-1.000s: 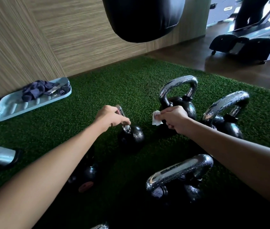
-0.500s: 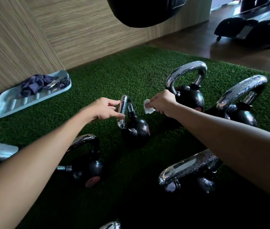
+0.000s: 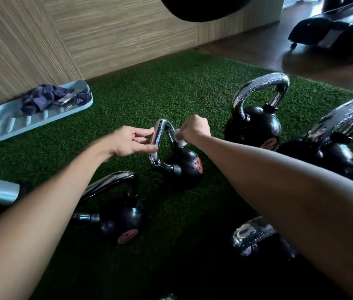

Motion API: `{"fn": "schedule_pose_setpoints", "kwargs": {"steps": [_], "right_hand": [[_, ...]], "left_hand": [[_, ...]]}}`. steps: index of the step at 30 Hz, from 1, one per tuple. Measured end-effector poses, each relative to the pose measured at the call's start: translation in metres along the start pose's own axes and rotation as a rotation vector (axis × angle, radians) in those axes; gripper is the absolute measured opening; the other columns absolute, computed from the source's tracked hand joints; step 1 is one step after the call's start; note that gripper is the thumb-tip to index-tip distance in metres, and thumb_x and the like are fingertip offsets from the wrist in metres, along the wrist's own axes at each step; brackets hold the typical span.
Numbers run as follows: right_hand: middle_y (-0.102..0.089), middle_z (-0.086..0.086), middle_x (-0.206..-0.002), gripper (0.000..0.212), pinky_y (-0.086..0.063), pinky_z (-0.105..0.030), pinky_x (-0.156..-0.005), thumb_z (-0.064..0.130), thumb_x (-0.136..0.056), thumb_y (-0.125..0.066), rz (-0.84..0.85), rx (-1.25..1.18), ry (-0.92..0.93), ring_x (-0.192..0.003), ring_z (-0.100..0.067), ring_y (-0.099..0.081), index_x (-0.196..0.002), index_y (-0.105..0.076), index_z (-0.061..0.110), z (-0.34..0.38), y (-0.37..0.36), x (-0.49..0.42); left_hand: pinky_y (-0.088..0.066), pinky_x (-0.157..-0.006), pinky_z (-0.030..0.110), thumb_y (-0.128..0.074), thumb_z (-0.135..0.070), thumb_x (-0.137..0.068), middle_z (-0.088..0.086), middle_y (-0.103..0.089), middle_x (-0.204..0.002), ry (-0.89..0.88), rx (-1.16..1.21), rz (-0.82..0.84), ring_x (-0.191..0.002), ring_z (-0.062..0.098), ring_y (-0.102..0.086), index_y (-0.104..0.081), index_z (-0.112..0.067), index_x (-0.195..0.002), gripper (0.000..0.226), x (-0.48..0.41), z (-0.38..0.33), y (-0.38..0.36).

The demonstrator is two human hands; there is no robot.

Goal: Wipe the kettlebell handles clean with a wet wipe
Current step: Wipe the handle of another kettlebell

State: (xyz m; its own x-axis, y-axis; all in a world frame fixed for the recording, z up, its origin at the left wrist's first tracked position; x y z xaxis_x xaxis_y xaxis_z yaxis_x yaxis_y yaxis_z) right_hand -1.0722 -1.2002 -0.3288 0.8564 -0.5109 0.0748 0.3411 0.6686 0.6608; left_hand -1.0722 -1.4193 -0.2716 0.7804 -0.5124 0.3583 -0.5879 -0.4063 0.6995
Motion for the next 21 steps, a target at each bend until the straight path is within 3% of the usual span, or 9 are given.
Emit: {"fn": "schedule_pose_setpoints", "kwargs": {"steps": [4, 7, 10, 13, 16, 19, 21], "right_hand": [[-0.074, -0.001, -0.087, 0.008, -0.042, -0.013, -0.047, 0.019, -0.087, -0.080, -0.053, -0.105, -0.010, -0.065, -0.003, -0.061, -0.091, -0.079, 0.012, -0.002, 0.004, -0.001], [-0.067, 0.009, -0.075, 0.013, -0.055, -0.019, -0.063, 0.025, -0.083, -0.083, -0.059, -0.236, 0.076, -0.068, -0.003, -0.062, -0.093, -0.080, 0.016, 0.022, 0.010, 0.000], [-0.072, 0.007, -0.081, 0.016, -0.059, -0.024, -0.071, 0.027, -0.082, -0.084, -0.045, -0.229, 0.152, -0.074, -0.007, -0.067, -0.093, -0.080, 0.017, 0.037, 0.007, 0.003], [-0.070, 0.006, -0.083, 0.021, -0.051, -0.016, -0.063, 0.027, -0.082, -0.084, -0.023, -0.242, 0.098, -0.070, -0.003, -0.061, -0.098, -0.080, 0.014, 0.030, 0.000, 0.005], [-0.070, 0.008, -0.080, 0.021, -0.044, -0.007, -0.051, 0.023, -0.082, -0.085, -0.018, -0.269, 0.133, -0.065, 0.002, -0.059, -0.101, -0.080, 0.015, 0.041, -0.006, 0.012], [-0.076, 0.005, -0.088, 0.021, -0.053, -0.012, -0.064, 0.023, -0.082, -0.085, -0.012, -0.211, 0.261, -0.070, -0.001, -0.064, -0.102, -0.080, 0.017, 0.056, -0.008, 0.023], [-0.076, 0.005, -0.090, 0.024, -0.048, -0.008, -0.064, 0.025, -0.081, -0.086, 0.069, -0.136, 0.356, -0.070, 0.001, -0.063, -0.103, -0.080, 0.018, 0.059, -0.011, 0.032]], "left_hand": [[-0.023, -0.120, 0.038, -0.083, -0.042, -0.070, 0.004, -0.057, -0.144, -0.016, -0.036, 0.020, -0.138, 0.015, -0.049, -0.049, -0.031, -0.147, 0.085, -0.007, -0.004, 0.001], [-0.021, -0.122, 0.042, -0.083, -0.055, -0.063, -0.004, -0.058, -0.143, -0.018, -0.059, 0.031, -0.137, 0.011, -0.049, -0.048, -0.034, -0.147, 0.094, -0.010, 0.004, 0.005], [-0.024, -0.124, 0.045, -0.083, -0.063, -0.055, -0.008, -0.054, -0.147, -0.023, -0.031, 0.060, -0.136, 0.008, -0.049, -0.048, -0.037, -0.147, 0.102, -0.009, 0.016, 0.006], [-0.026, -0.121, 0.038, -0.083, -0.058, -0.062, -0.006, -0.046, -0.153, -0.010, 0.006, 0.081, -0.139, 0.008, -0.046, -0.046, -0.036, -0.148, 0.096, -0.008, 0.026, 0.007], [-0.034, -0.113, 0.029, -0.082, -0.049, -0.072, -0.010, -0.055, -0.146, -0.010, 0.008, 0.084, -0.131, 0.003, -0.052, -0.046, -0.034, -0.148, 0.086, -0.009, 0.032, 0.007], [-0.041, -0.086, 0.010, -0.080, -0.035, -0.079, -0.015, -0.067, -0.126, -0.030, 0.032, 0.082, -0.112, -0.006, -0.057, -0.048, -0.028, -0.148, 0.077, -0.009, 0.029, 0.007], [-0.045, -0.098, 0.018, -0.080, -0.041, -0.072, -0.011, -0.062, -0.137, -0.032, 0.025, 0.076, -0.121, 0.001, -0.057, -0.047, -0.029, -0.149, 0.084, -0.009, 0.028, 0.008]]}}
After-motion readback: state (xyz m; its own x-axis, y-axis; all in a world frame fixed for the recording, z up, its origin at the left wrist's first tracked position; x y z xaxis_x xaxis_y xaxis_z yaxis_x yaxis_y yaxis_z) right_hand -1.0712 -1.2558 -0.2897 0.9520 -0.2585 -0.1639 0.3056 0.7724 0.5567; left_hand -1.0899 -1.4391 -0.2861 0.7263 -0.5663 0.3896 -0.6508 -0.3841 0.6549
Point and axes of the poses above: each hand's wrist, its own x-axis away from the middle knuckle, its own y-axis out of the back of the hand, z = x × y, the point moved 9 cm from there along -x, towards the middle knuckle
